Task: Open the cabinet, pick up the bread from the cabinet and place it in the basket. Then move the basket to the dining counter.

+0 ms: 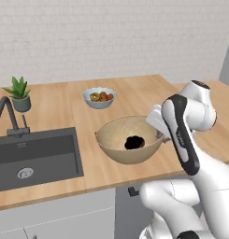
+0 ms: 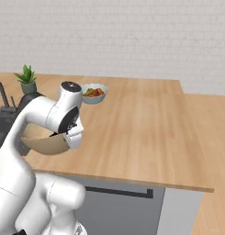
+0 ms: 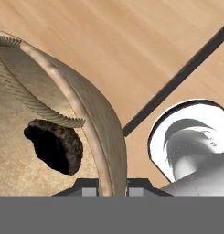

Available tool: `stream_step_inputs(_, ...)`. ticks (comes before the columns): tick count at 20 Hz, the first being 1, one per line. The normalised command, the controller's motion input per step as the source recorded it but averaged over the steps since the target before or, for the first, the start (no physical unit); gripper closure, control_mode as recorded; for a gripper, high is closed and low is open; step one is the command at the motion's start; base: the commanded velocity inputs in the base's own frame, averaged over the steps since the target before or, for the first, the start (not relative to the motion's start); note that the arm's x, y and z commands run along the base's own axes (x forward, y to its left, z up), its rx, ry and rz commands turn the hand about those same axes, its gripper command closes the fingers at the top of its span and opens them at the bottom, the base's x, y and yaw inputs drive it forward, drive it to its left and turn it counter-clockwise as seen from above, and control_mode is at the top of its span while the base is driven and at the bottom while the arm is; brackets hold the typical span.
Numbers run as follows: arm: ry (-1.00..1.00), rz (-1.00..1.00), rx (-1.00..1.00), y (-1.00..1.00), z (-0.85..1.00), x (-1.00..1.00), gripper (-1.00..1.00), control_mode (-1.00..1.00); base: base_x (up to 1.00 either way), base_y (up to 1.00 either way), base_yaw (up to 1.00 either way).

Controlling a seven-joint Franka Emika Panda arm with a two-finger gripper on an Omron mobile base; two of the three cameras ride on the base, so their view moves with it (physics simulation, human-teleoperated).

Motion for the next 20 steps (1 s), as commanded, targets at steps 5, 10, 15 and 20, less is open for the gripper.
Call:
stream_step_inputs(5,0.04,0.03,0.00,-0.11,-0.54,0.88,1.00,-1.00,0.00,0.00,0.00)
stream_step_inputs(10,-0.07,0.00,0.00,0.00,-0.36,0.70,1.00,-1.00,0.00,0.00,0.00)
stream_step_inputs(15,-0.05,0.00,0.00,-0.01,-0.50,0.60,1.00,-1.00,0.00,0.00,0.00)
stream_step_inputs(20,0.00,0.00,0.00,-0.10,-0.57,0.56,1.00,-1.00,0.00,0.00,0.00)
